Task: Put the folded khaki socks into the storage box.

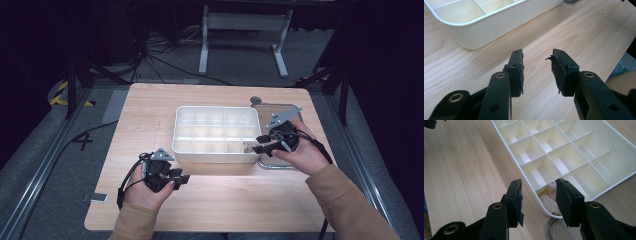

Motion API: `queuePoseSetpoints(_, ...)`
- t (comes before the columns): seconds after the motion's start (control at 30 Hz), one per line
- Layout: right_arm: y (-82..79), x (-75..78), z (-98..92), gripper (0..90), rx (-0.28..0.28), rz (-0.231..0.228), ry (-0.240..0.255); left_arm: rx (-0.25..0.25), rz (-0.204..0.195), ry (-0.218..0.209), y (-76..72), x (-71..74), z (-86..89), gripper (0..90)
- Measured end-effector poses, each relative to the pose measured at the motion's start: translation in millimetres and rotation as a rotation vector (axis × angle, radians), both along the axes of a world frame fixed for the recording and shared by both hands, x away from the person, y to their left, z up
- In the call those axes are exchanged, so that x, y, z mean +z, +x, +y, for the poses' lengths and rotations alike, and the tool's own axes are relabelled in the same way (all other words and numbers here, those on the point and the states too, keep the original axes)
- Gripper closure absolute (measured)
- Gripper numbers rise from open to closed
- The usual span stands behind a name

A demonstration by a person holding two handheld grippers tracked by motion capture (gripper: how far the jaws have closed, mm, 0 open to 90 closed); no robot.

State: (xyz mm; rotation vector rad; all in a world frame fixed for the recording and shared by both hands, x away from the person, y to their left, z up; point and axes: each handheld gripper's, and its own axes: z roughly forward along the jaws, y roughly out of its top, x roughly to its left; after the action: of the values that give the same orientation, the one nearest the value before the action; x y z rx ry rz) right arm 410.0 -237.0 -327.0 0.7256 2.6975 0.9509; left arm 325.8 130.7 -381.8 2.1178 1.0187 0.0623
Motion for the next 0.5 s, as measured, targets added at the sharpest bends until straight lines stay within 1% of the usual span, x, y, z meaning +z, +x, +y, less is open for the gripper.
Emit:
queuePoseSetpoints(0.07, -7.3, 0.9, -3.4, 54.9, 0.010, -0.009, 0.030, 0.001, 0.008, 0.001, -0.5, 0.3, -0.7, 62.1)
queuePoseSetpoints(0.17, -17.9, 0.3, -6.8, 49.0, 0.033, -0.012, 0.082, -0.012, 0.005, -0.002, -0.2, -0.2, -1.5, 61.8)
queuePoseSetpoints(0.2, -21.1, -1.2, -7.7, 48.3, 0.043, -0.006, 0.095, -0.022, 0.005, 0.001, -0.4, 0.3, -1.2, 61.7)
queuePoseSetpoints(0.23, -24.7, -3.3, -8.1, 48.1, 0.049, 0.005, 0.107, -0.022, 0.005, 0.001, -0.4, 0.3, -1.2, 61.5)
queuePoseSetpoints(0.27, -28.4, -5.6, -8.4, 47.3, 0.054, 0.007, 0.113, -0.038, -0.003, -0.002, -1.1, 1.8, -0.6, 61.5)
queuePoseSetpoints(0.3, -31.6, -8.3, -8.8, 46.4, 0.059, 0.001, 0.124, -0.037, -0.004, -0.007, -1.7, 2.4, -0.2, 61.4)
queuePoseSetpoints(0.33, -31.6, -8.3, -8.8, 46.4, 0.059, 0.001, 0.124, -0.037, -0.004, -0.007, -1.7, 2.4, -0.2, 61.3)
queuePoseSetpoints(0.37, -34.6, -11.0, -9.1, 45.7, 0.061, -0.001, 0.138, -0.043, -0.011, -0.011, -1.3, 2.7, 0.6, 61.3)
queuePoseSetpoints(0.4, -40.1, -16.6, -10.1, 45.2, 0.063, -0.006, 0.160, -0.036, -0.007, -0.013, -2.0, 2.6, 0.9, 61.3)
queuePoseSetpoints(0.47, -42.0, -18.0, -10.9, 45.0, 0.057, -0.006, 0.166, -0.036, -0.003, -0.011, -2.2, 2.5, 1.5, 61.4)
queuePoseSetpoints(0.5, -44.8, -20.4, -12.1, 44.1, 0.045, -0.004, 0.184, -0.038, 0.001, -0.010, -2.1, 2.4, 2.0, 61.4)
